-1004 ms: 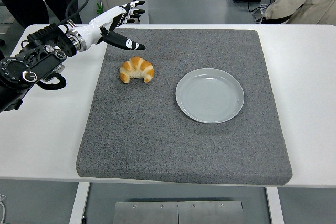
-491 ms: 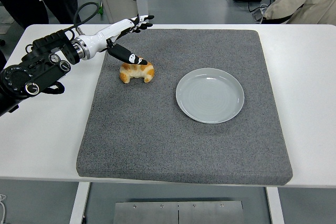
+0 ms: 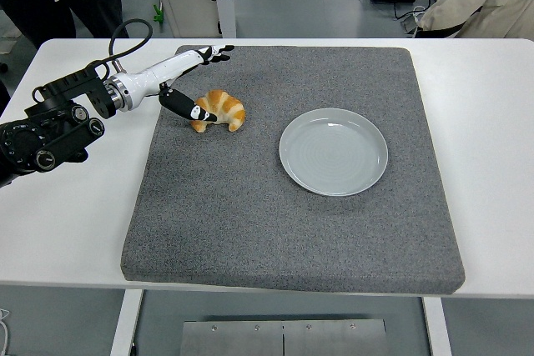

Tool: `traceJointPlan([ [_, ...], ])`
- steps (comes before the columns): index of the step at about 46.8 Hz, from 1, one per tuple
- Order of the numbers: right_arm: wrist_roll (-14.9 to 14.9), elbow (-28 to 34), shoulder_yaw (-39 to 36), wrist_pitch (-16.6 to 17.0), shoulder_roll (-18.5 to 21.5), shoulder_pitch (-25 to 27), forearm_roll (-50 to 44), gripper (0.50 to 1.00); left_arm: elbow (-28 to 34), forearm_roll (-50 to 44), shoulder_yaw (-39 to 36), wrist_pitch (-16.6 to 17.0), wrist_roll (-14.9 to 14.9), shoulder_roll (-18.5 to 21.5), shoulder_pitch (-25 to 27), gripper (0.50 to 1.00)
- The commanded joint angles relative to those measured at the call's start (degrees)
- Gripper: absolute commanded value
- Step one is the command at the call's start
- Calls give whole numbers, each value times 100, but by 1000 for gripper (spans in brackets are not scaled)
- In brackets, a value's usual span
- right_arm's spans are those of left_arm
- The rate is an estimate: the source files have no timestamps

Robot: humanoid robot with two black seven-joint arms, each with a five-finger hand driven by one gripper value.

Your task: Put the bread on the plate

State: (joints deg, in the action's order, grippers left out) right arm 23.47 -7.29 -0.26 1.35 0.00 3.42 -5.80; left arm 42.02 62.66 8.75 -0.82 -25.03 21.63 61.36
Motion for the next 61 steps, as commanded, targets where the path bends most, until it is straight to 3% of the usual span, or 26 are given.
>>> traceJointPlan([
  [1,0,0,0,-3,0,0,0,1000,-1,-34,-189,3,6,-10,34,972],
  [33,0,0,0,-3,0,0,0,1000,-27,-87,-260,56,77,-10,34,975],
  [39,0,0,0,-3,0,0,0,1000,-45,-78,-505,319,121,-27,43,975],
  [45,0,0,0,6,0,0,0,1000,-45,-96,-656,680,358,-89,34,975],
  [61,0,0,0,-3,0,0,0,1000,-71,-113,-656,733,402,-238,25,972],
])
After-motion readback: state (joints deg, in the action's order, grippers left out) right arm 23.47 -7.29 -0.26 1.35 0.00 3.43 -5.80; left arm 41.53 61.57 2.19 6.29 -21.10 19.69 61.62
